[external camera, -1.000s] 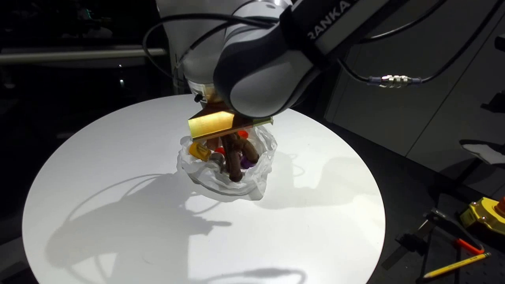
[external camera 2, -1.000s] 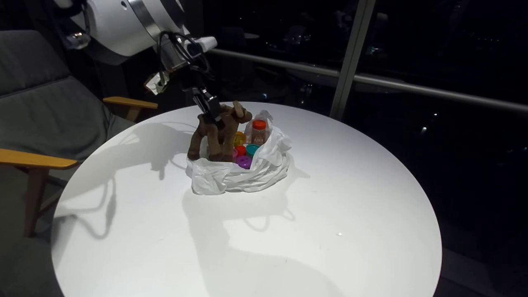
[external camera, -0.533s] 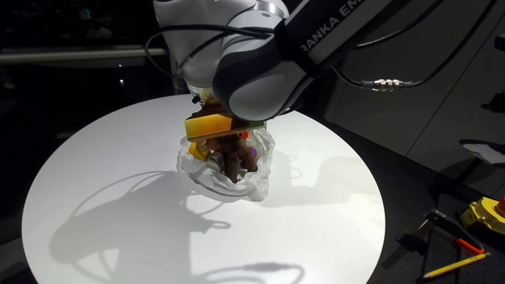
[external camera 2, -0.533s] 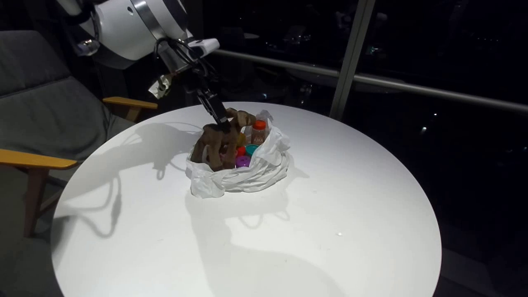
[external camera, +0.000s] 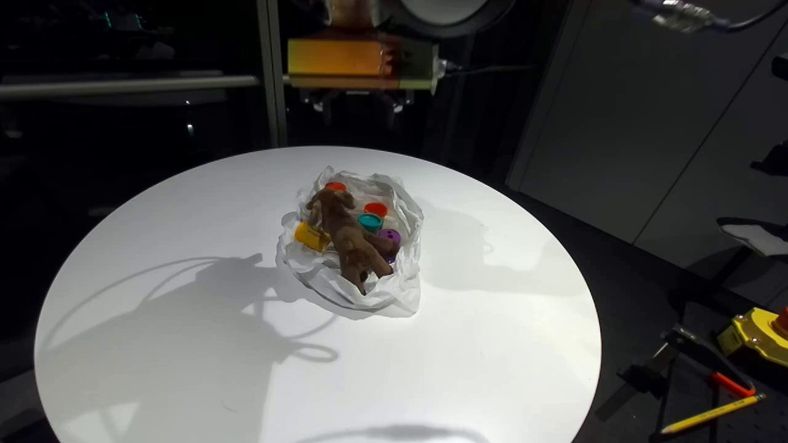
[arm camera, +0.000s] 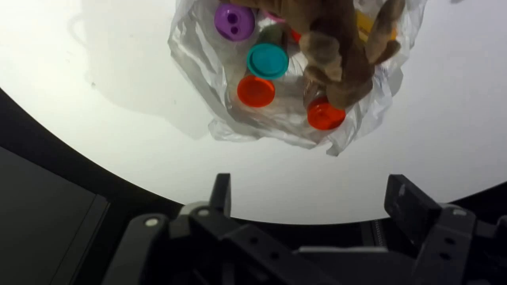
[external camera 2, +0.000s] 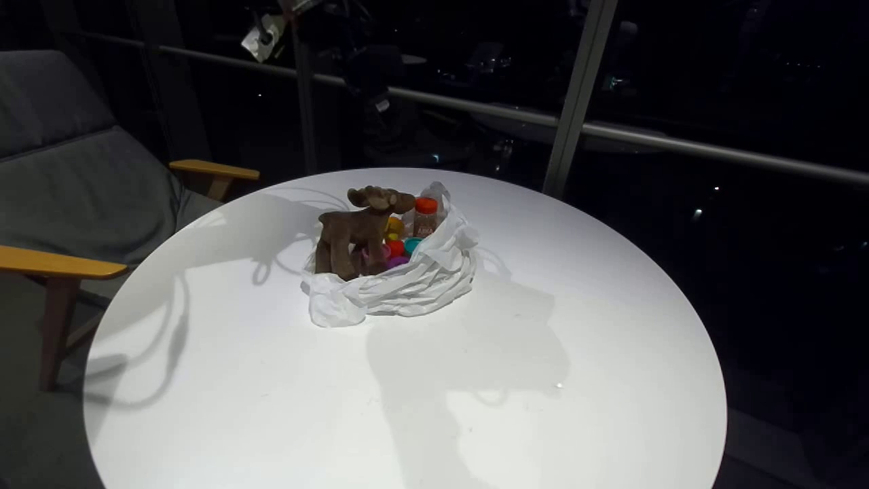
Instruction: Pick the objects on the table and put them in the plastic bag
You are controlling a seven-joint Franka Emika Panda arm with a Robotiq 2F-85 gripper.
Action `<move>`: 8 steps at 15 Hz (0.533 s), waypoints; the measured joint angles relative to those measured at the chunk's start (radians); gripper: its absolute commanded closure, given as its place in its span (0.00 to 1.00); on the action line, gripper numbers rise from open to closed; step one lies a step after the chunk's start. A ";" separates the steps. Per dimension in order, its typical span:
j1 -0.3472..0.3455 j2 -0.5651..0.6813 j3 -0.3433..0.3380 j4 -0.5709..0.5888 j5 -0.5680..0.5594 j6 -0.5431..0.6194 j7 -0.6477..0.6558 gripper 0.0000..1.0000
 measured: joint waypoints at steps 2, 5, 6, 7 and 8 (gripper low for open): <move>-0.050 -0.105 0.038 -0.063 0.046 -0.001 -0.063 0.00; -0.151 -0.266 0.119 -0.184 0.223 -0.021 -0.289 0.00; -0.178 -0.317 0.137 -0.226 0.286 -0.042 -0.366 0.00; -0.201 -0.369 0.152 -0.268 0.351 -0.072 -0.446 0.00; -0.221 -0.420 0.162 -0.307 0.414 -0.110 -0.524 0.00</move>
